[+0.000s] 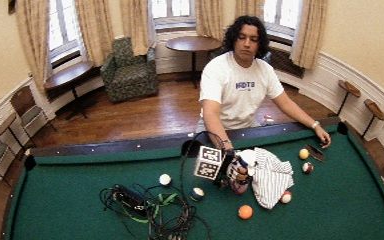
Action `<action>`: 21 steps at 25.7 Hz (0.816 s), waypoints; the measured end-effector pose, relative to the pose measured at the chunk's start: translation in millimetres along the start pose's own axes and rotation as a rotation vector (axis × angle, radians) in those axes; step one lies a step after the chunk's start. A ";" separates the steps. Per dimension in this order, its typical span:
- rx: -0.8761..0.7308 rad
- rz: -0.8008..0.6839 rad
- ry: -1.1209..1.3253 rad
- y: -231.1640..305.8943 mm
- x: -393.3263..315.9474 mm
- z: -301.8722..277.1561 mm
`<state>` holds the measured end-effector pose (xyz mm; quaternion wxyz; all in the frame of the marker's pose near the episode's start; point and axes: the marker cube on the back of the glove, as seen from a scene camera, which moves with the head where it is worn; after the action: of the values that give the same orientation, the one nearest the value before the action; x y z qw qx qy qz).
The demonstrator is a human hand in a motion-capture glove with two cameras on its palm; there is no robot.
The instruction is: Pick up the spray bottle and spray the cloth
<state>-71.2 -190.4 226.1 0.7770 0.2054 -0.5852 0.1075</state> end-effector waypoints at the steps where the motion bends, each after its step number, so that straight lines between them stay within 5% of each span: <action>1: 0.018 -0.006 0.001 2.0 -0.9 -1.4; 7: 0.076 -0.082 -0.016 12.3 -23.2 -20.8; 21: -0.071 -0.265 -0.178 23.3 -189.8 -134.2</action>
<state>-20.0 -95.9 18.7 0.7364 0.2622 -0.6227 -0.0353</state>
